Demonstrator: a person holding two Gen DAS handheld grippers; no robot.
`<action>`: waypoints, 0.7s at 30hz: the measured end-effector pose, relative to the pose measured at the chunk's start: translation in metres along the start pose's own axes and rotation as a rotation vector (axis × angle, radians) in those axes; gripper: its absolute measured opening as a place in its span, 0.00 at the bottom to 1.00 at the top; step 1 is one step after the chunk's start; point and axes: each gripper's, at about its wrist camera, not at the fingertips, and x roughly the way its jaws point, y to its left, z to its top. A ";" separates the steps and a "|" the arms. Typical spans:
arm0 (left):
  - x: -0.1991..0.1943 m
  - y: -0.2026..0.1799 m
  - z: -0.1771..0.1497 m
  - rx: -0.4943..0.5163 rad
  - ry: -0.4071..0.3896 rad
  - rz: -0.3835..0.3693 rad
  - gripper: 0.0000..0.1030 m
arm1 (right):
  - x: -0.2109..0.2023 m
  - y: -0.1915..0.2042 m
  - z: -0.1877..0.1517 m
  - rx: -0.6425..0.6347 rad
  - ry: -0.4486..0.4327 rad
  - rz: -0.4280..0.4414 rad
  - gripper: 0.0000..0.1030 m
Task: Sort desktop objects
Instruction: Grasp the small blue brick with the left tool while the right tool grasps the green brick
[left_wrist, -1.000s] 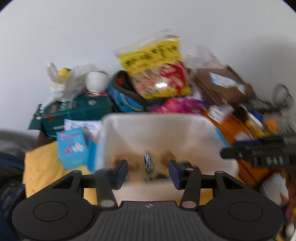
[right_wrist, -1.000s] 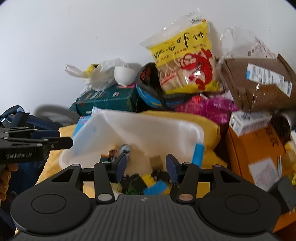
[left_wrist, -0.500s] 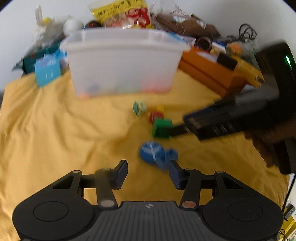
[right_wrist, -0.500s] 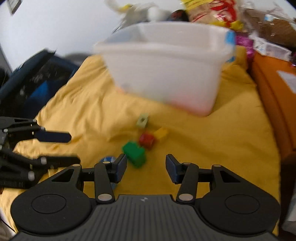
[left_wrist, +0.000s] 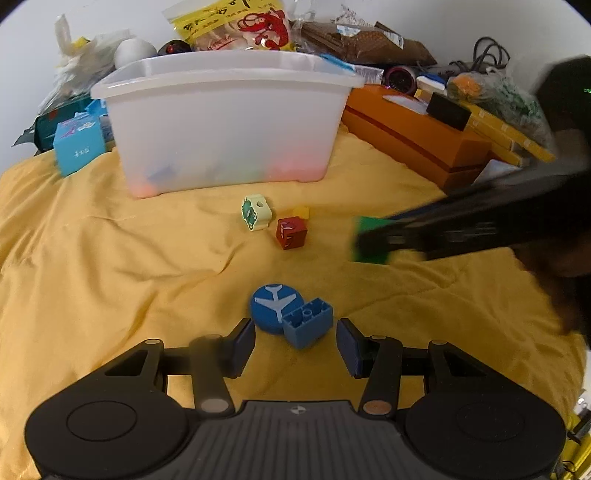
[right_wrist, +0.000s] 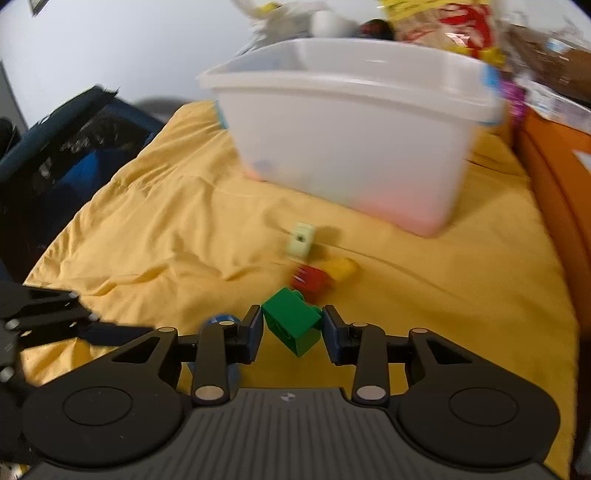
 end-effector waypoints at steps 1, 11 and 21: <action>0.003 0.000 0.001 -0.003 0.006 -0.001 0.51 | -0.006 -0.005 -0.003 0.018 -0.001 -0.008 0.37; 0.008 -0.009 0.003 0.081 0.001 -0.037 0.21 | -0.045 -0.037 -0.038 0.161 -0.016 -0.061 0.37; -0.023 0.001 0.014 0.032 -0.076 -0.033 0.19 | -0.053 -0.039 -0.040 0.196 -0.048 -0.063 0.37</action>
